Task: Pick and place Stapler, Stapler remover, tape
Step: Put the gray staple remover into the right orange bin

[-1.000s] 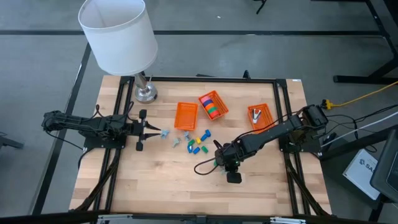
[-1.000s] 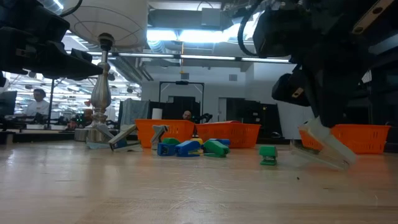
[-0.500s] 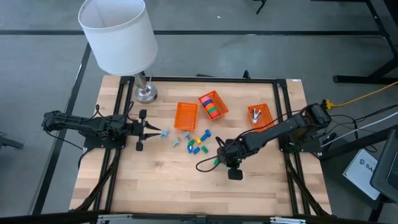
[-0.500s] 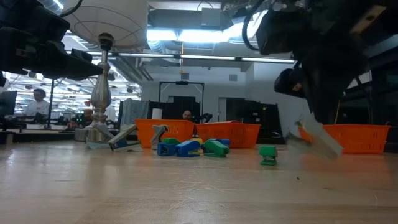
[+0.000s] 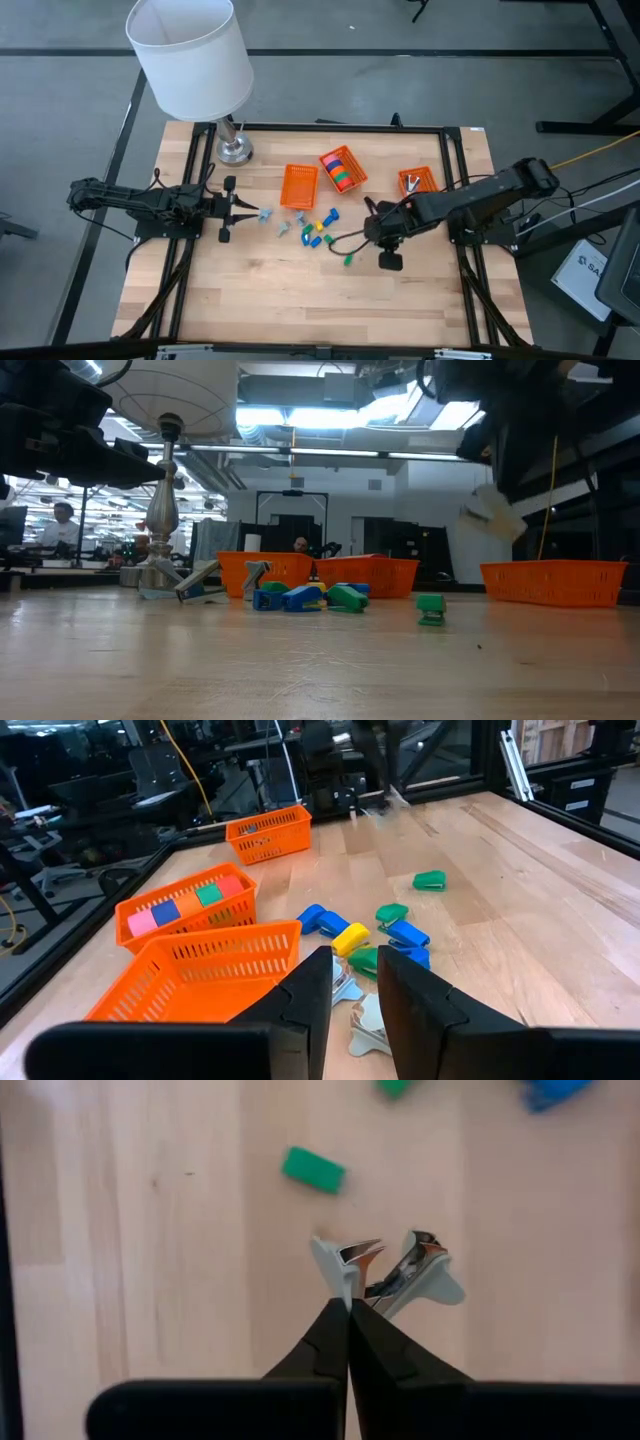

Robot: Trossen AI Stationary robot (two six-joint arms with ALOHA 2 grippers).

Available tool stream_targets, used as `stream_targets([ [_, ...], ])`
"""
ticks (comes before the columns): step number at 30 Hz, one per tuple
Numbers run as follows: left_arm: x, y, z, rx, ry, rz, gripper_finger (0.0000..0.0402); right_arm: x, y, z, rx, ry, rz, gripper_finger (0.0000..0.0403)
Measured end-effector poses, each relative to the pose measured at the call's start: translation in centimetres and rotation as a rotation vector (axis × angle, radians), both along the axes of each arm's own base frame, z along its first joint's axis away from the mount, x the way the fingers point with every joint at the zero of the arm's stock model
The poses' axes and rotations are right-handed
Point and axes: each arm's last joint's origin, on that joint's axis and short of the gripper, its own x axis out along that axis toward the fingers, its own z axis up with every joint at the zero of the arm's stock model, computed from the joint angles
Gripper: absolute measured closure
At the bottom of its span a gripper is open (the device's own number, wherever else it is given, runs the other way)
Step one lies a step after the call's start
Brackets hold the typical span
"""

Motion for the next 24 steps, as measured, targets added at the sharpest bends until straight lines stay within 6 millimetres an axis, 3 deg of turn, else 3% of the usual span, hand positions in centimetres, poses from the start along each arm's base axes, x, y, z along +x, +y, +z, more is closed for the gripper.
stream_targets([
  [8,0.0,0.0,0.0,0.0,0.0,0.0,0.0324,-2.5,-2.5,2.6,-0.123,-0.013,-0.107,0.0401],
  [19,0.0,0.0,0.0,0.0,0.0,0.0,0.0324,-3.9,-6.3,3.9,-0.244,-0.018,-0.268,0.0401],
  [24,0.0,0.0,0.0,0.0,0.0,0.001,0.0323,-5.6,-7.4,3.5,-0.269,-0.038,-0.323,0.0401],
])
